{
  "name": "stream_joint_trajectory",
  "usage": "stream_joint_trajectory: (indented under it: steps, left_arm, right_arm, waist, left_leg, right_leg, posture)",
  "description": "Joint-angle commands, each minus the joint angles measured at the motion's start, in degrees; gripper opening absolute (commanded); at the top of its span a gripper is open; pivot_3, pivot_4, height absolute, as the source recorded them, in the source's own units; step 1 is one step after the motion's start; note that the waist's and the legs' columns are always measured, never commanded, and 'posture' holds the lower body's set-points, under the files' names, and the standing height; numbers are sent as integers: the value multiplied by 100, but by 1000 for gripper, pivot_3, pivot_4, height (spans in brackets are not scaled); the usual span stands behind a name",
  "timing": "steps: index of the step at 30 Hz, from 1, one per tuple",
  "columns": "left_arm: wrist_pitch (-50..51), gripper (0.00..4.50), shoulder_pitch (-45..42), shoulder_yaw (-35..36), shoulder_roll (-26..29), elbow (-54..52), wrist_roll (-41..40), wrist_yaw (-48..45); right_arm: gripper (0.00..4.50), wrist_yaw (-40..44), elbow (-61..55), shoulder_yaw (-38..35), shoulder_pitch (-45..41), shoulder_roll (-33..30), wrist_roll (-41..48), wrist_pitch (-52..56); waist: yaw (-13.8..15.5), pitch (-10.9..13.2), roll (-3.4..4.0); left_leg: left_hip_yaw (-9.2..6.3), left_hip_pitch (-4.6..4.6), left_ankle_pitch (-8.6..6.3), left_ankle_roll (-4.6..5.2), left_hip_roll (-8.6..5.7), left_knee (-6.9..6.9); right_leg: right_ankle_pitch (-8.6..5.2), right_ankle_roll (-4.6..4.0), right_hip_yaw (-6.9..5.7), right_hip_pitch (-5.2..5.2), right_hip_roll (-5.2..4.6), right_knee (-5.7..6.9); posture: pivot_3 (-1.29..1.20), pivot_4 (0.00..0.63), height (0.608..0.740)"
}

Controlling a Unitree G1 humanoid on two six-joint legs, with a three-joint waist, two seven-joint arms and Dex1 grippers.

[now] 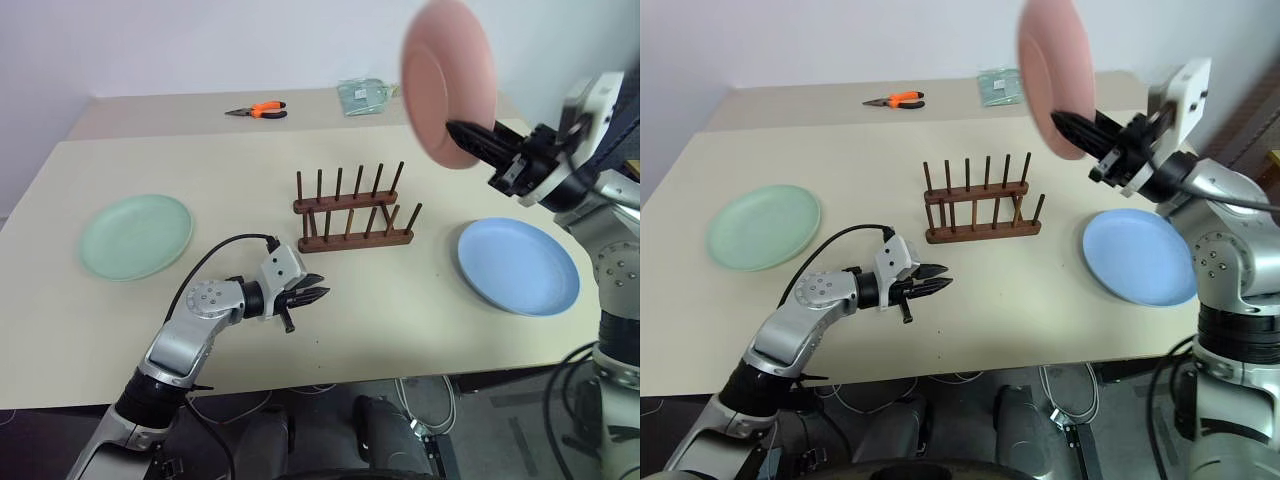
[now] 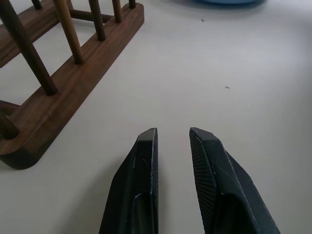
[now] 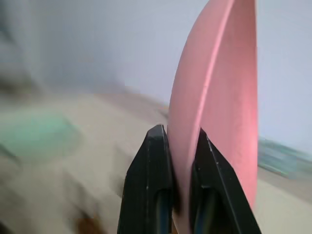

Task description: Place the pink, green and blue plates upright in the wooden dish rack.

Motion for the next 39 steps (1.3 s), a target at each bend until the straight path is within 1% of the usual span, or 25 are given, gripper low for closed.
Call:
stream_joint_trajectory:
  steps: [1,3,5,10,15,19,20,21,22,23,24,26,28,29,31,32,34,35,37,39]
  left_arm:
    - [-40,1024,-28,114,-27,-120,-160,-27]
    - [7,1024,27,167,-22,-209,-293,-58]
    - [18,1024,76,190,-3,-281,-385,-95]
    - [108,1024,159,258,-14,-490,-658,-144]
    - [184,1024,133,300,-17,-593,-823,-120]
    - [247,1024,151,310,21,-642,-892,-124]
    - [285,1024,161,312,37,-657,-916,-127]
    - [340,1024,167,327,44,-663,-958,-122]
    - [379,1269,171,346,50,-663,-998,-119]
    - [482,1565,186,384,58,-686,-1085,-119]
    - [556,1952,191,409,75,-702,-1149,-132]
    - [593,2915,200,478,56,-734,-1227,-83]
    - [579,3960,160,605,-51,-709,-1274,103]
    - [500,4446,78,825,-219,-645,-1311,362]
    - [408,4479,-132,1359,-602,-484,-1453,957]
    - [354,4479,-283,1712,-830,-364,-1500,1388]
    - [69,4500,-697,2395,-1164,67,-1063,2716]
    - [95,4500,-910,2743,-1277,308,-881,3411]
    - [40,4500,-1182,3213,-1240,605,-148,4764]
    - [271,4500,-1425,3971,-1306,620,236,6184]
  right_arm:
    - [38,-743,-156,-338,-8,158,599,525]
    - [38,-985,-179,-428,25,287,937,734]
    - [38,-1150,-197,-440,58,348,1095,876]
    - [38,-1513,-108,-247,201,442,941,1067]
    - [38,-1926,157,-44,170,648,600,1087]
    - [38,-1981,250,77,77,763,399,1037]
    - [837,-1976,263,89,52,784,349,1001]
    - [1144,-1993,281,97,12,816,274,950]
    - [1600,-2053,301,97,-35,852,167,886]
    - [2146,-2077,317,117,-81,861,-51,710]
    - [2684,-2081,336,152,-122,850,-290,527]
    - [3635,-2039,368,305,-163,733,-970,-14]
    - [3654,-1852,416,511,-172,563,-1710,-689]
    - [3654,-1792,524,497,-250,493,-1974,-1004]
    - [3654,-1548,669,425,-416,399,-2294,-1619]
    - [3654,-1313,637,352,-508,371,-2172,-1675]
    - [4206,-551,336,489,-584,167,-2017,-1784]
    - [4488,-220,158,611,-596,61,-1959,-1761]
    - [4488,263,-235,841,-600,-42,-1657,-1469]
    - [4488,622,-633,1208,-575,-118,-1618,-1305]
  waist:
    - [18,-1,-1]
    - [11,1,1]
    - [-18,1,1]
    - [-30,0,2]
    - [-32,0,1]
    - [-35,1,3]
    - [-34,1,3]
    - [-33,1,3]
    - [-34,0,3]
    - [-36,1,3]
    - [-37,1,3]
    - [-37,1,3]
    - [-32,1,3]
    - [-33,0,3]
    - [-28,2,3]
    - [-32,3,1]
    - [-31,3,2]
    - [-38,3,-1]
    - [-76,1,-2]
    - [-115,1,-2]
  left_leg:
    - [0,-1,0,0,-1,0]
    - [3,-4,0,0,-3,0]
    - [4,-4,0,0,-2,-2]
    - [5,-2,0,0,0,-6]
    - [7,-1,0,1,0,-5]
    - [7,-3,0,1,0,-6]
    - [7,-3,0,1,0,-6]
    - [7,-4,0,1,0,-6]
    - [7,-3,0,1,0,-6]
    - [7,-3,0,1,0,-6]
    - [8,-3,0,1,0,-6]
    - [7,-2,0,1,0,-6]
    - [7,-3,0,1,0,-5]
    - [7,-3,0,1,-1,-6]
    - [8,-3,0,0,-2,-5]
    - [8,-4,0,0,-2,-2]
    - [7,0,0,0,0,-4]
    - [3,0,0,0,1,-4]
    - [3,7,0,0,4,-13]
    - [5,13,0,1,7,-16]
  right_leg:
    - [0,0,0,0,-1,-2]
    - [0,0,1,-2,-3,-3]
    - [0,0,1,-5,-2,-2]
    - [0,1,1,-8,0,0]
    - [-1,1,1,-8,1,0]
    - [0,1,1,-10,1,0]
    - [0,1,1,-10,1,0]
    - [0,1,1,-10,1,0]
    - [0,1,1,-10,1,0]
    - [-1,1,1,-10,1,0]
    - [-1,1,1,-10,1,0]
    - [-3,5,1,-10,2,1]
    - [-5,8,1,-10,2,-1]
    - [-5,9,1,-10,1,-1]
    - [-5,12,1,-9,1,-2]
    - [-5,14,1,-10,1,-2]
    - [3,26,1,-9,2,-1]
    - [6,30,-2,-8,4,0]
    - [9,34,-3,-7,8,1]
    - [11,31,-1,-7,10,1]
  posture:
    - [0,150,740]
    - [0,150,740]
    - [0,150,740]
    - [0,150,740]
    - [0,150,740]
    - [0,150,740]
    - [0,150,740]
    - [0,150,740]
    - [0,150,740]
    - [0,150,740]
    - [0,150,740]
    - [0,150,740]
    - [0,150,740]
    - [0,150,740]
    - [0,150,740]
    - [0,150,740]
    - [0,150,740]
    - [0,150,740]
    - [0,150,740]
    - [0,150,740]
